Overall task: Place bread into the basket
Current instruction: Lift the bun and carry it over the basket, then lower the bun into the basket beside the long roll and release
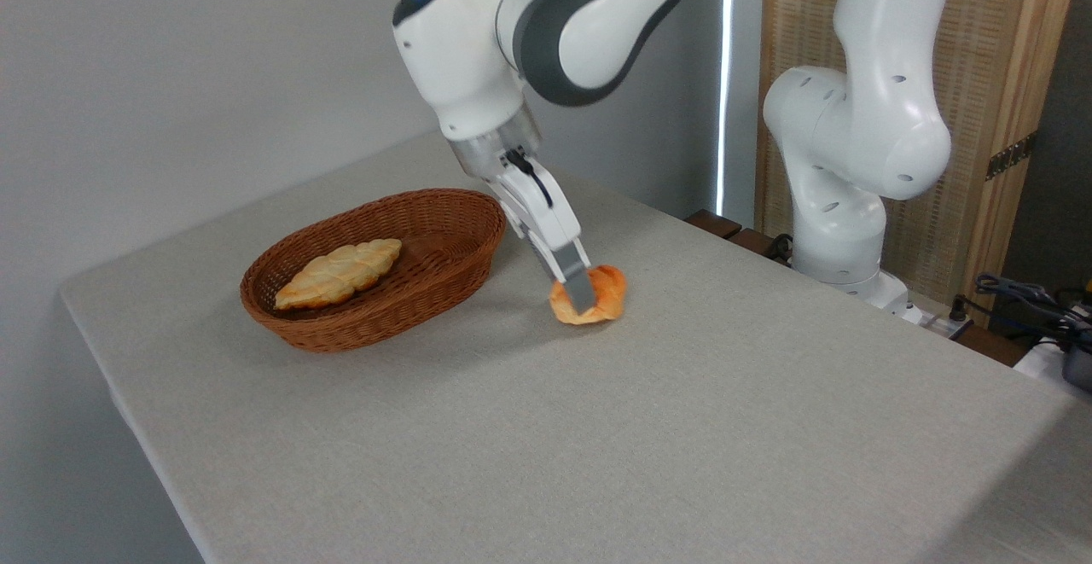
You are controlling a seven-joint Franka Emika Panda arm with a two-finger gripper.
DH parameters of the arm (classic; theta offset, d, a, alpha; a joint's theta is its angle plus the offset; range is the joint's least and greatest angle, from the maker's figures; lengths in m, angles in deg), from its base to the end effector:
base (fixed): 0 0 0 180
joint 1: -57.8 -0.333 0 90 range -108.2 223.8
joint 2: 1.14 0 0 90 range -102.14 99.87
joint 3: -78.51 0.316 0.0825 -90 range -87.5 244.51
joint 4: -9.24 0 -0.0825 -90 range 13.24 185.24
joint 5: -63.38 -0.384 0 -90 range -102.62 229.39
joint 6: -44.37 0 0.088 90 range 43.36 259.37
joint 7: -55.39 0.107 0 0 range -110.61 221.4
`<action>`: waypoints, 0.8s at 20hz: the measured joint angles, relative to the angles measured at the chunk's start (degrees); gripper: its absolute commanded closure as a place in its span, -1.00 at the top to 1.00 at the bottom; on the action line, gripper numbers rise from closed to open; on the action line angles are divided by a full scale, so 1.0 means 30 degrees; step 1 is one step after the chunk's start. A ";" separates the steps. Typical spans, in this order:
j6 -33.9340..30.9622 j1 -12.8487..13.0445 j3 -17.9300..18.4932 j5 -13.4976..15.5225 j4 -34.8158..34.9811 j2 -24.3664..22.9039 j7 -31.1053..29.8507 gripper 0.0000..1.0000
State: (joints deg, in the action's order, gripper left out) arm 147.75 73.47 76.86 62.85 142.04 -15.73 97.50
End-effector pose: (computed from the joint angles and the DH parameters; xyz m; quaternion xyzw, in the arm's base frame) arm 0.4157 -0.1291 0.4248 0.8609 -0.4921 -0.1278 0.0200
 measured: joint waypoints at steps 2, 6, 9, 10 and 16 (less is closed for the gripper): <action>0.0059 -0.0011 0.0024 0.0113 -0.0889 -0.0154 0.0000 0.17; 0.0833 -0.0010 -0.0010 0.1777 -0.2689 -0.0272 0.0000 0.17; 0.2677 0.0032 -0.0621 0.3249 -0.3189 -0.0052 -0.0064 0.26; 0.3484 0.0053 -0.1024 0.3713 -0.3252 0.0171 -0.0285 0.30; 0.6800 0.0160 -0.4463 0.4381 -0.4145 0.2882 -0.4500 1.00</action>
State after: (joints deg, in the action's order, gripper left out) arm 168.15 73.95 63.47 75.99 129.61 -7.09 84.00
